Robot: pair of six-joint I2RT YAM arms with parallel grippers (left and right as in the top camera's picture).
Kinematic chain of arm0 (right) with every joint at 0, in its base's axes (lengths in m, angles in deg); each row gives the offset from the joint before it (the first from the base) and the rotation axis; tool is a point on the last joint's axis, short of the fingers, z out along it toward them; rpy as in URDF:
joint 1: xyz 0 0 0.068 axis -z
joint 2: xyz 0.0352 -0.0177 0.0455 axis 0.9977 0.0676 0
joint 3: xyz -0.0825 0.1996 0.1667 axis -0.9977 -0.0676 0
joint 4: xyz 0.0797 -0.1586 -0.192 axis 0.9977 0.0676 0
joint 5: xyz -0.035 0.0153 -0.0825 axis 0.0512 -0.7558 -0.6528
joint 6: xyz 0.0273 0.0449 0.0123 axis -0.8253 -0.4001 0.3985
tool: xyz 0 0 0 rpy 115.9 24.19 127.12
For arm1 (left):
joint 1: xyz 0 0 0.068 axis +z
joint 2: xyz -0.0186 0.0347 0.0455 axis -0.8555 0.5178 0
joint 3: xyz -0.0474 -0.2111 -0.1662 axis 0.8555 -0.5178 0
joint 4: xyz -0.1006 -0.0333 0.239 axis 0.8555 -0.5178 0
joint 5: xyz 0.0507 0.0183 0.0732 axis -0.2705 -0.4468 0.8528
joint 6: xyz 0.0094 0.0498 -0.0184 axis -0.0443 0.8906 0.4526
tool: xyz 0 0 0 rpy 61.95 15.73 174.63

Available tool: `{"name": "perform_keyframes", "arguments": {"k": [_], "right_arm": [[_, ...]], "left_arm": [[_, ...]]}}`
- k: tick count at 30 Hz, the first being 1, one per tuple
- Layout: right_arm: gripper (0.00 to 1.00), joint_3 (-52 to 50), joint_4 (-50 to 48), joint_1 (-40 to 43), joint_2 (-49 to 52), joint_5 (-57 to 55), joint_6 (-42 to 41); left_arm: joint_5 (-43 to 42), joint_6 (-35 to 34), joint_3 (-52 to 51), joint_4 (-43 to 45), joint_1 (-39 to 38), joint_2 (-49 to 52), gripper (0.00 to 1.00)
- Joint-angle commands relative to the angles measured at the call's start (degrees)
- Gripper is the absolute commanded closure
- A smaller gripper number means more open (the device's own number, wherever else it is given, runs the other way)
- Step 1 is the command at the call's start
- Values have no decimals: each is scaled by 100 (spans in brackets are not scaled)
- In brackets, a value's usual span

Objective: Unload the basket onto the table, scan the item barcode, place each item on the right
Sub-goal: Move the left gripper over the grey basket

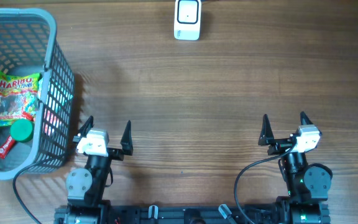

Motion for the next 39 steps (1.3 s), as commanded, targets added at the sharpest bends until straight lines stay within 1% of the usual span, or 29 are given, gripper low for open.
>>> {"name": "perform_keyframes", "arguments": {"k": [1,21,22,24,25,26,27,28,31,33,34,36,38,39], "right_arm": [[0,-7,-20,-2,-9,-83,-79],[0,-7,-20,-2,-9,-83,-76],[0,-7,-20,-2,-9,-83,-76],[0,-7,-22,-2,-9,-83,-76],[0,-7,-20,-2,-9,-83,-79],[0,-7,-20,-2,-9,-83,-79],[0,-7,-20,-2,-9,-83,-76],[0,-7,-20,-2,-9,-83,-79],[0,-7,-20,-2,-9,-83,-76],[0,-7,-20,-2,-9,-83,-79],[0,-7,-22,-2,-9,-83,-79],[0,-7,-20,-2,-9,-83,-76],[0,-7,-20,-2,-9,-83,-79],[0,-7,-20,-2,-9,-83,-79]], "left_arm": [[-31,-35,-42,-2,37,-46,0],[-92,-39,-42,33,37,-46,0],[-319,-68,-42,46,37,-46,0],[-1005,-55,-39,216,33,-46,0],[-1508,-59,13,188,33,-37,0],[-1781,-63,101,166,33,4,0],[-1963,-153,339,127,33,157,0],[-1963,-210,509,94,33,280,0],[-1958,-203,1587,-13,33,1187,0],[-1843,-208,2629,-168,33,2140,0],[-1661,-205,3539,-688,33,2870,0],[-1384,-179,5445,-2271,33,4186,0],[-1552,-184,7335,-3858,33,5405,0],[-1513,-184,7984,-4378,35,5873,0]]}}
